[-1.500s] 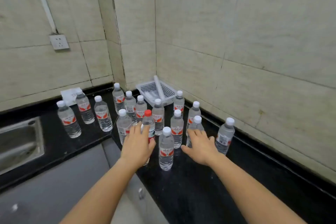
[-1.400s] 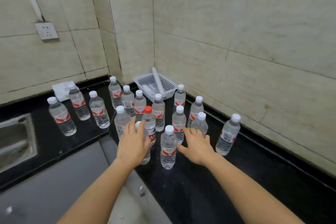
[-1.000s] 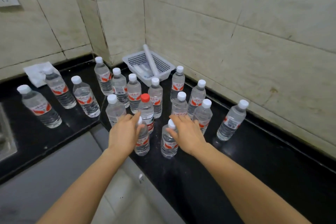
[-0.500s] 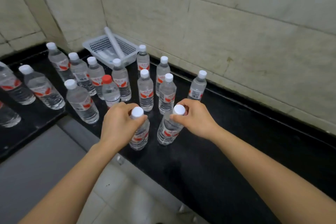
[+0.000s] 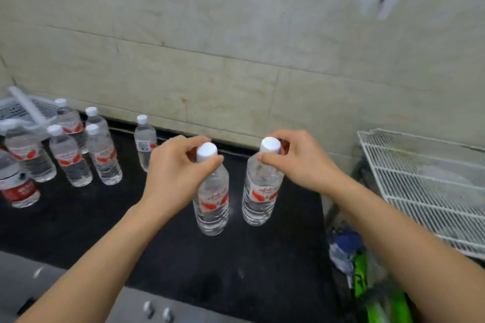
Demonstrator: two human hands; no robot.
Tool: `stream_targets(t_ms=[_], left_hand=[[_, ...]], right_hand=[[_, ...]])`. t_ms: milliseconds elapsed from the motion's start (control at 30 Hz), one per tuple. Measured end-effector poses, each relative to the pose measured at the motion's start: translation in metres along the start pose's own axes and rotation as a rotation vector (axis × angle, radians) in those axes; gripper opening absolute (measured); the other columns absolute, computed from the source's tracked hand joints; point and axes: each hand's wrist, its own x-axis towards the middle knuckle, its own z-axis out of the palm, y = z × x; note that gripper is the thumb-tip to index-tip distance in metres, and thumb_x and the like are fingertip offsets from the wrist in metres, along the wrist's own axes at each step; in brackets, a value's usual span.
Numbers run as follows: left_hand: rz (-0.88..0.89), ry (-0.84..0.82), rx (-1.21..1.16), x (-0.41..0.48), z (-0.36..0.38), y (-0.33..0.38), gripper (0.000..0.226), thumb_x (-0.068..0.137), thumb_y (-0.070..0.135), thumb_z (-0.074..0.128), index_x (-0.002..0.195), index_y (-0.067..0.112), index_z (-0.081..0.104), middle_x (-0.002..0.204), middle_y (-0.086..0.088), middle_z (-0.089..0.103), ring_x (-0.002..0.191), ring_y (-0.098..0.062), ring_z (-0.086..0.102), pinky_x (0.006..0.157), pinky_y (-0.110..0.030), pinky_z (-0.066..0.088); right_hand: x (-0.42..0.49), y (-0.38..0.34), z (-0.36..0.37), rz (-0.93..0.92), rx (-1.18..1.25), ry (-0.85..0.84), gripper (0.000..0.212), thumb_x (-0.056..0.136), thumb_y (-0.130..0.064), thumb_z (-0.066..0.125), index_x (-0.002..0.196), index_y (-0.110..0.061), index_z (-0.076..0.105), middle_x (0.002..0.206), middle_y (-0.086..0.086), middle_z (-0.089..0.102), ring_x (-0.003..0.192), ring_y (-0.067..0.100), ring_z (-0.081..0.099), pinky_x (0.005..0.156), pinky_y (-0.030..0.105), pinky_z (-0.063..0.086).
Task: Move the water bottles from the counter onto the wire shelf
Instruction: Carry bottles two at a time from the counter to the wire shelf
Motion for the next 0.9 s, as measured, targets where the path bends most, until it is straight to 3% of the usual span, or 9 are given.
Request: stream_targets(t_ms=[100, 233, 300, 400, 500, 533, 633, 767, 900], left_hand=[[0.024, -0.016, -0.115, -0.005, 0.036, 0.064, 0.005, 0.073, 0.025, 0.077, 0.074, 0.028, 0.072, 0.072, 0.009, 0.069, 0.079, -0.015, 0.069, 0.075, -0.043, 0.058], [0.08, -0.102, -0.274, -0.002, 0.083, 0.142, 0.019, 0.073, 0.024, 0.078, 0.075, 0.039, 0.067, 0.063, 0.02, 0.067, 0.071, -0.001, 0.067, 0.07, -0.028, 0.059], [0.107, -0.142, -0.329, 0.002, 0.108, 0.178, 0.019, 0.073, 0.022, 0.078, 0.081, 0.036, 0.067, 0.065, 0.019, 0.067, 0.07, 0.0, 0.067, 0.068, -0.025, 0.058], [0.172, -0.188, -0.353, 0.011, 0.151, 0.223, 0.014, 0.074, 0.021, 0.077, 0.086, 0.026, 0.07, 0.074, 0.007, 0.067, 0.073, -0.006, 0.066, 0.069, -0.033, 0.059], [0.222, -0.198, -0.342, 0.023, 0.198, 0.261, 0.033, 0.072, 0.027, 0.079, 0.103, 0.019, 0.073, 0.069, 0.012, 0.065, 0.061, 0.007, 0.061, 0.054, -0.008, 0.045], [0.229, -0.207, -0.333, 0.028, 0.215, 0.273, 0.039, 0.072, 0.029, 0.079, 0.108, 0.018, 0.071, 0.068, 0.013, 0.064, 0.057, 0.007, 0.058, 0.051, -0.006, 0.04], [0.272, -0.247, -0.332, 0.04, 0.265, 0.301, 0.043, 0.072, 0.032, 0.078, 0.112, 0.017, 0.07, 0.068, 0.015, 0.062, 0.059, 0.006, 0.053, 0.052, -0.007, 0.039], [0.334, -0.345, -0.356, 0.063, 0.336, 0.332, 0.026, 0.073, 0.031, 0.077, 0.097, 0.024, 0.072, 0.068, 0.01, 0.064, 0.067, -0.002, 0.059, 0.063, -0.026, 0.049], [0.423, -0.425, -0.333, 0.089, 0.408, 0.364, 0.04, 0.076, 0.032, 0.074, 0.11, 0.012, 0.07, 0.068, 0.001, 0.067, 0.068, -0.009, 0.061, 0.066, -0.034, 0.049]], right_hand=[[-0.03, 0.018, -0.072, -0.007, -0.005, 0.111, 0.02, 0.083, -0.026, 0.073, 0.08, -0.007, 0.066, 0.06, -0.007, 0.049, 0.049, 0.001, 0.04, 0.049, 0.018, 0.031], [-0.062, 0.04, -0.161, 0.005, -0.019, 0.267, 0.021, 0.082, -0.025, 0.073, 0.081, -0.005, 0.068, 0.064, -0.001, 0.053, 0.057, 0.007, 0.042, 0.056, 0.027, 0.034], [-0.075, 0.053, -0.199, 0.014, -0.03, 0.333, 0.022, 0.082, -0.026, 0.072, 0.083, -0.004, 0.07, 0.066, 0.001, 0.054, 0.059, 0.009, 0.043, 0.058, 0.029, 0.034], [-0.09, 0.081, -0.249, 0.036, -0.041, 0.43, 0.027, 0.081, -0.026, 0.072, 0.083, 0.0, 0.068, 0.067, 0.006, 0.053, 0.062, 0.013, 0.044, 0.061, 0.031, 0.034], [-0.1, 0.113, -0.293, 0.085, -0.06, 0.51, 0.027, 0.079, -0.028, 0.073, 0.083, -0.002, 0.068, 0.067, 0.004, 0.055, 0.062, 0.012, 0.046, 0.061, 0.031, 0.036], [-0.103, 0.123, -0.306, 0.102, -0.062, 0.53, 0.027, 0.079, -0.028, 0.073, 0.084, -0.002, 0.068, 0.068, 0.004, 0.056, 0.063, 0.012, 0.046, 0.062, 0.031, 0.037], [-0.109, 0.156, -0.341, 0.147, -0.097, 0.559, 0.02, 0.081, -0.025, 0.072, 0.082, -0.006, 0.067, 0.067, -0.002, 0.055, 0.063, 0.011, 0.047, 0.062, 0.03, 0.038], [-0.106, 0.205, -0.384, 0.217, -0.158, 0.599, 0.018, 0.082, -0.022, 0.071, 0.084, -0.005, 0.065, 0.064, -0.006, 0.05, 0.059, 0.008, 0.044, 0.059, 0.028, 0.037], [-0.096, 0.256, -0.429, 0.302, -0.195, 0.61, 0.014, 0.082, -0.022, 0.07, 0.087, -0.01, 0.065, 0.07, -0.006, 0.054, 0.061, 0.008, 0.047, 0.06, 0.027, 0.039]])
